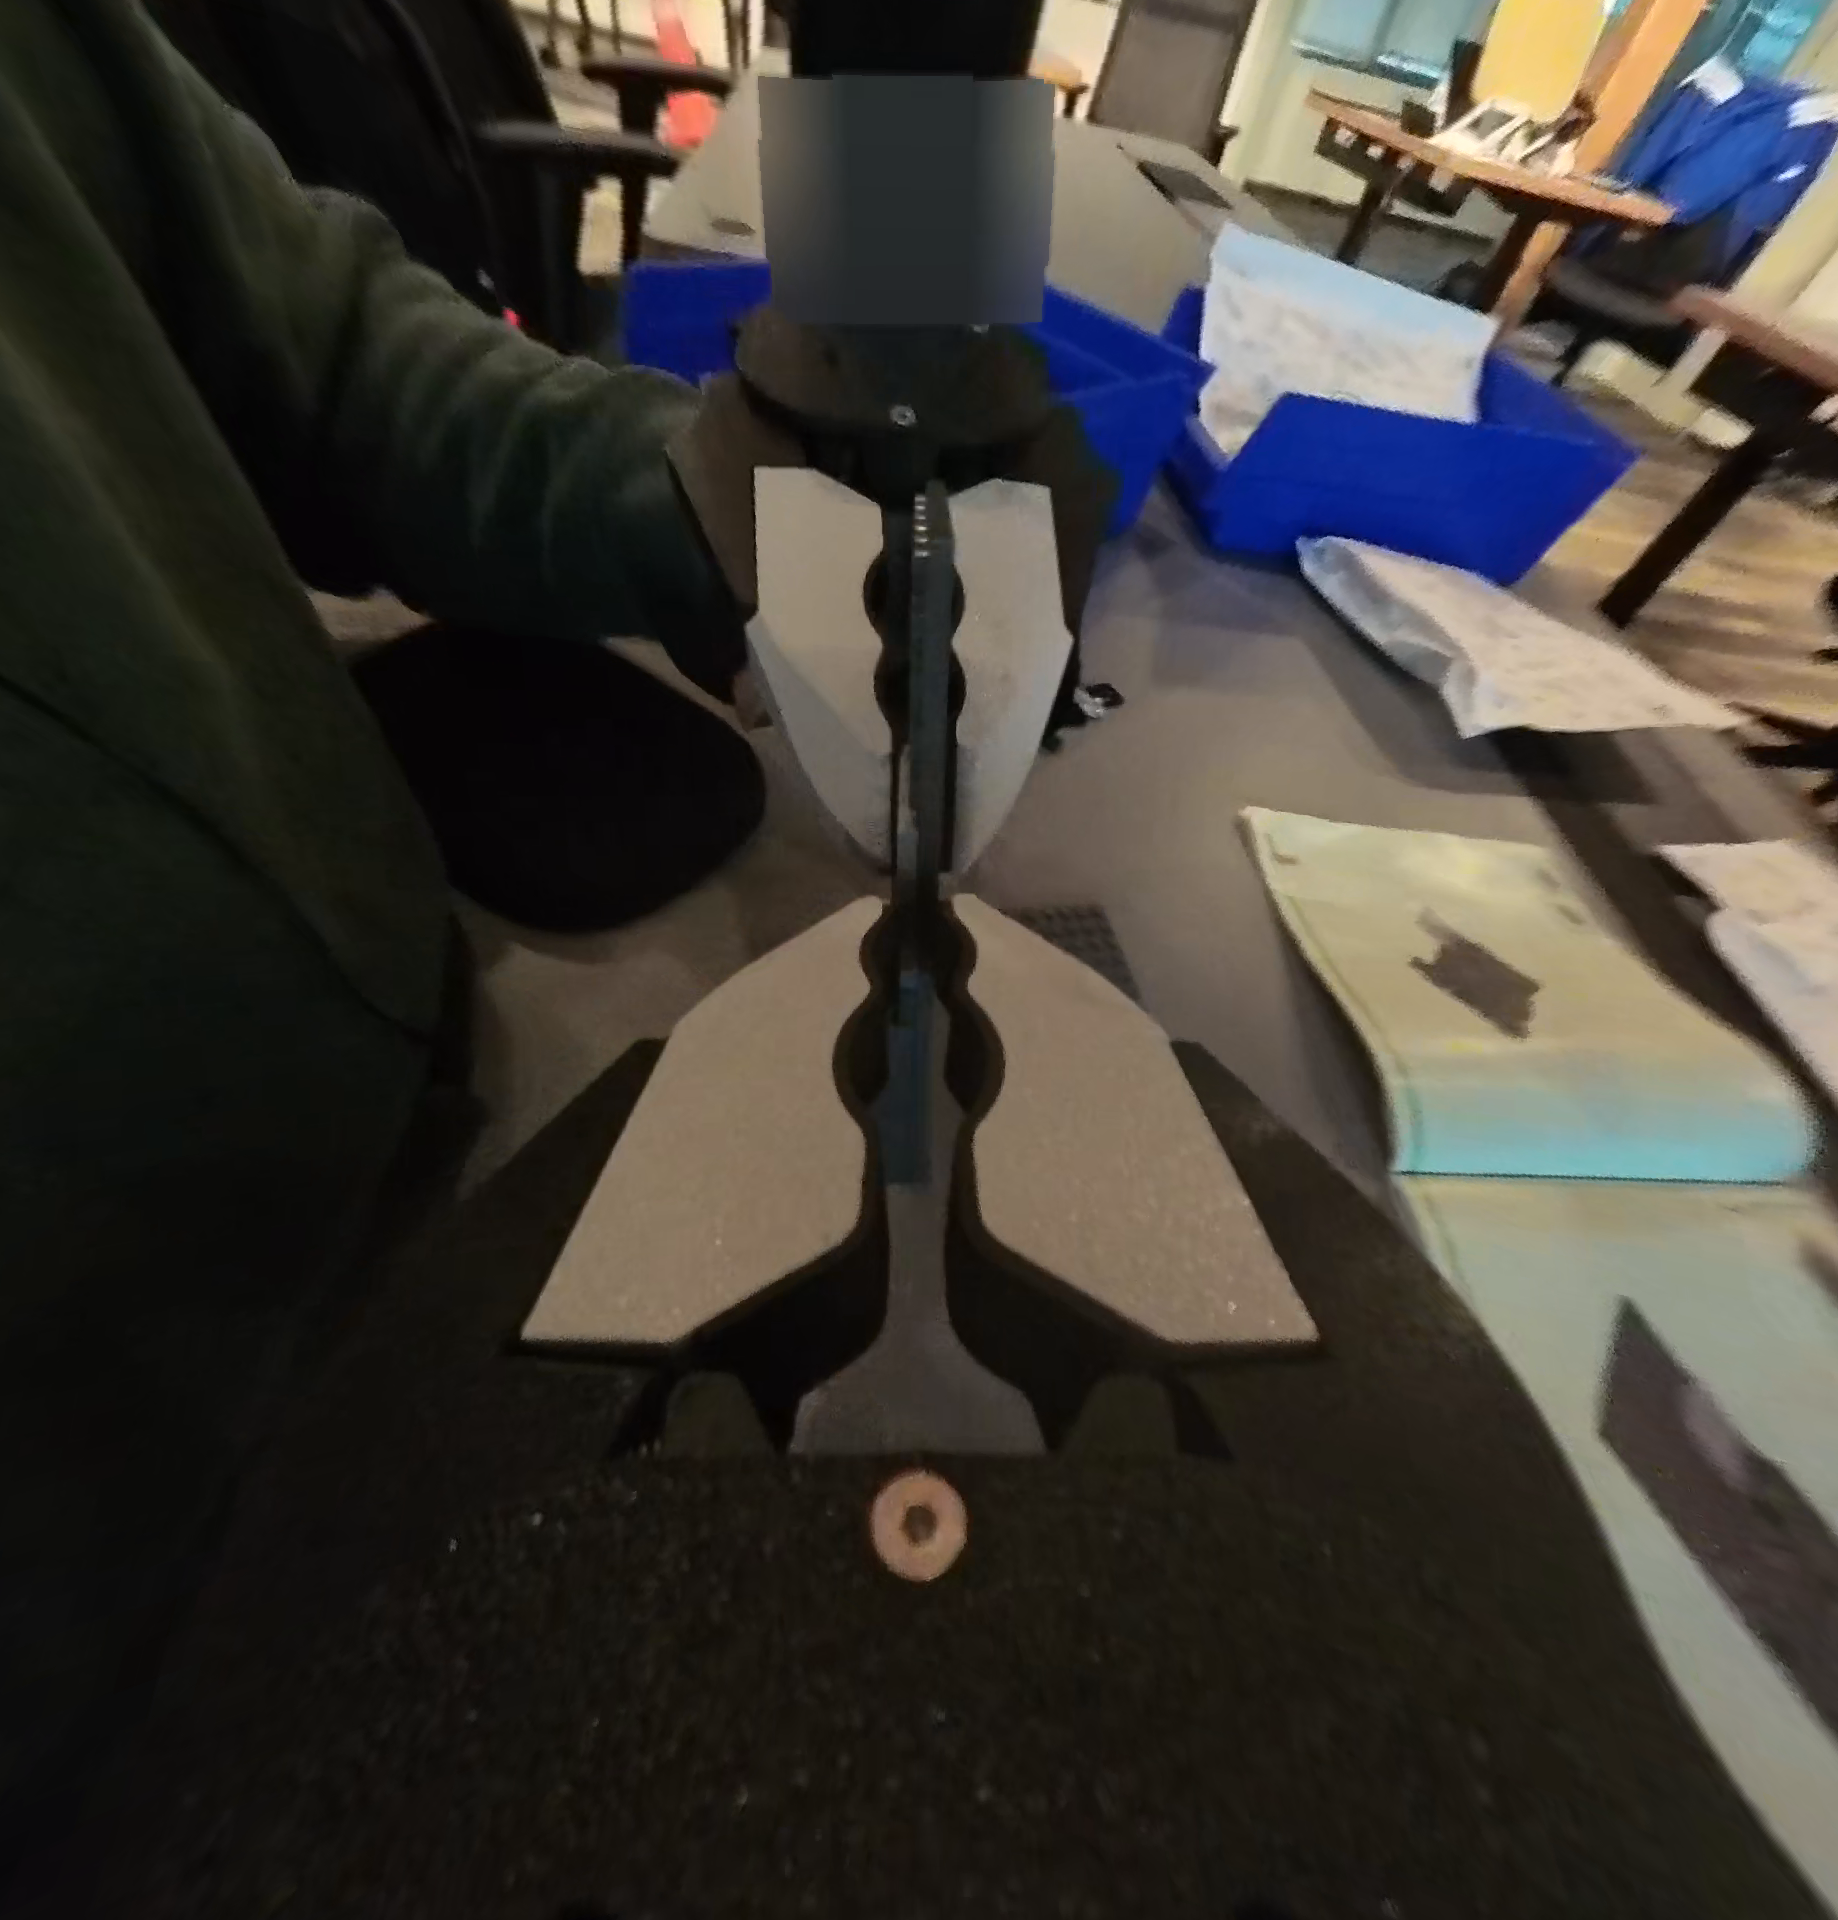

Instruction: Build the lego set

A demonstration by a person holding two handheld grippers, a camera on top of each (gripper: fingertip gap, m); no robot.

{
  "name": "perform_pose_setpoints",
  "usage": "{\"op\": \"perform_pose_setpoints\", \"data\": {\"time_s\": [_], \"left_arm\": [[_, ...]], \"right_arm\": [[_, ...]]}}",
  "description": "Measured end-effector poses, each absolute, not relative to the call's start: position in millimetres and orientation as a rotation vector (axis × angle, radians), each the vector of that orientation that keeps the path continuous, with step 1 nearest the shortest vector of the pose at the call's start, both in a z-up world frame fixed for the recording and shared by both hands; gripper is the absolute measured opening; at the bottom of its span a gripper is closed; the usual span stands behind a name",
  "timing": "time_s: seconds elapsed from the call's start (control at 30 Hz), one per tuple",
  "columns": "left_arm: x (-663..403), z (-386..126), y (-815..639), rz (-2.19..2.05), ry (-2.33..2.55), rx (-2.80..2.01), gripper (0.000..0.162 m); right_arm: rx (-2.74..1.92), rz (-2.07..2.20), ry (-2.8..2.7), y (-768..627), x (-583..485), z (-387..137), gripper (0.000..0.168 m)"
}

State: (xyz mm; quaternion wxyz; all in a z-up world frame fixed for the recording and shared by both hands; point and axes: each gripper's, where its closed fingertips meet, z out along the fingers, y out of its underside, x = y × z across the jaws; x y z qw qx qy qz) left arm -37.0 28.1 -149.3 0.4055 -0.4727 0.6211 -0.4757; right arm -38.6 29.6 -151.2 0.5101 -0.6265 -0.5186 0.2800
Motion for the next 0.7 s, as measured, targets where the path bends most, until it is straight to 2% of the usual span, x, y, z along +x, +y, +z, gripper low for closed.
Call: {"op": "perform_pose_setpoints", "data": {"time_s": [0.27, 0.5, 0.53, 0.57, 0.6, 0.63, 0.7], "left_arm": [[-38, -148, 19, -1.192, 1.595, -1.005, 0.007], [-31, -153, 18, -1.214, 1.620, -1.024, 0.008], [-29, -154, 23, -1.199, 1.598, -1.069, 0.015], [-28, -156, 32, -1.167, 1.566, -1.126, 0.034], [-30, -160, 39, -1.134, 1.560, -1.184, 0.045], [-34, -163, 47, -1.092, 1.549, -1.223, 0.045], [-44, -166, 61, -0.991, 1.506, -1.270, 0.033]], "right_arm": [[-1.413, 0.381, -1.330, 24, -38, -148, 0.014], [-1.466, 0.438, -1.306, 23, -33, -155, 0.006], [-1.474, 0.399, -1.315, 26, -30, -156, 0.006], [-1.487, 0.344, -1.322, 30, -25, -156, 0.006], [-1.498, 0.258, -1.321, 37, -16, -154, 0.005], [-1.515, 0.128, -1.327, 47, -5, -154, 0.006], [-1.567, -0.222, -1.349, 73, 26, -162, 0.005]]}}
